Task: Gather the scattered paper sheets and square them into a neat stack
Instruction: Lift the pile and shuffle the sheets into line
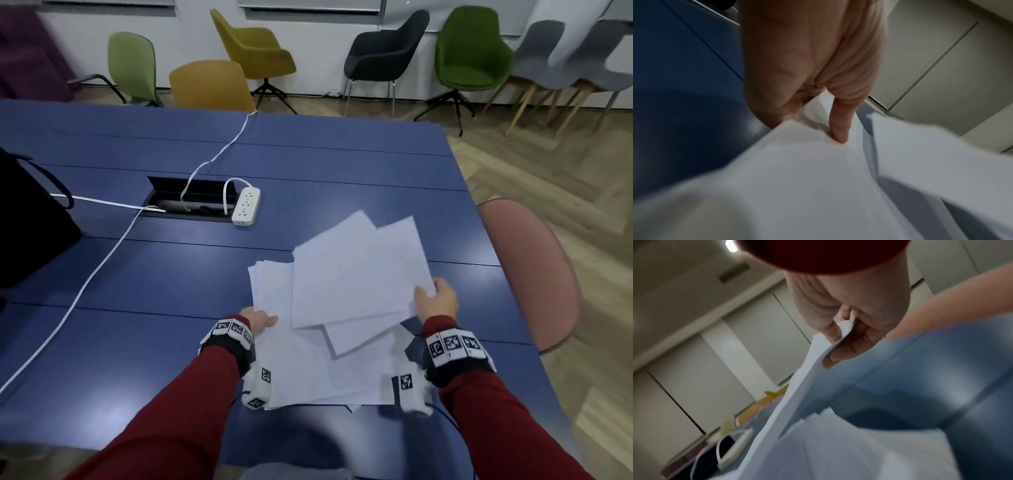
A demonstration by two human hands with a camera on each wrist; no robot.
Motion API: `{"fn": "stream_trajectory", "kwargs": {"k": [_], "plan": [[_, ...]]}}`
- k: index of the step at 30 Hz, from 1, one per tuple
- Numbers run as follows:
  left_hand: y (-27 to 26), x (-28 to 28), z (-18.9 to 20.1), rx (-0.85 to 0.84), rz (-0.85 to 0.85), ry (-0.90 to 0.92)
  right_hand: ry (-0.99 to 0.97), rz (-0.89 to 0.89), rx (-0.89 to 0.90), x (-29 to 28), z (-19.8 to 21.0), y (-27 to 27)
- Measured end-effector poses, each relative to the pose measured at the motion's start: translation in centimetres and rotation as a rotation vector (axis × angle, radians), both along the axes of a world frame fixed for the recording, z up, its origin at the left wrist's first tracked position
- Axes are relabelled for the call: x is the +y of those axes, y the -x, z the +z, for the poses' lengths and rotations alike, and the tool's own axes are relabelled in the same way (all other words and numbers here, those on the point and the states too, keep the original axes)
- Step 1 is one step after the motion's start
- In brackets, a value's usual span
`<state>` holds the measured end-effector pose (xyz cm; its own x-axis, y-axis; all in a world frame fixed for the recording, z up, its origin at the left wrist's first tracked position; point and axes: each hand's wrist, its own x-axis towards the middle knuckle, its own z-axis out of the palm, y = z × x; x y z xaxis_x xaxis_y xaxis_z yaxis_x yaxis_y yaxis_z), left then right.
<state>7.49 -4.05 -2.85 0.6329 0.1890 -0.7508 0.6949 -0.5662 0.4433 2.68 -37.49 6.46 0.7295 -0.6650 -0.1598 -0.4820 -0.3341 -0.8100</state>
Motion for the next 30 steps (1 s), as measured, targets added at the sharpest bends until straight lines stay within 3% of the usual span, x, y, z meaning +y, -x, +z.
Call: {"fn": "stream_trajectory", "kwargs": {"k": [2,6,10,12,17,22,26,30], "plan": [[-0.2,0.0,-0.8,-0.026,0.107,0.103,-0.015,0.064,0.133,0.0,-1.9,1.2],[-0.5,1.7,-5.7,-0.002,0.270,0.299,-0.006,0.393,0.527,-0.7,-5.0,2.3],[0.5,1.1,-4.4,-0.050,0.273,0.340,-0.098,0.544,0.762,-1.5,-5.7,2.2],[0.7,0.7,-3.6,-0.075,0.246,0.310,-0.005,0.572,0.786,-1.9,-4.8,1.7],[0.2,0.8,-3.7,-0.097,0.205,0.261,0.222,0.408,0.744,-2.2,-2.2,0.4],[1.1,0.5,-0.1,-0.106,0.120,0.178,0.267,0.228,0.665,-2.3,-0.9,0.0],[2.2,1.1,1.4,-0.098,0.039,0.082,0.289,0.359,0.756,-2.2,-0.5,0.1],[2.7,1.6,0.8,-0.088,0.145,0.182,0.374,0.538,0.704,-0.9,-0.9,0.6]]}}
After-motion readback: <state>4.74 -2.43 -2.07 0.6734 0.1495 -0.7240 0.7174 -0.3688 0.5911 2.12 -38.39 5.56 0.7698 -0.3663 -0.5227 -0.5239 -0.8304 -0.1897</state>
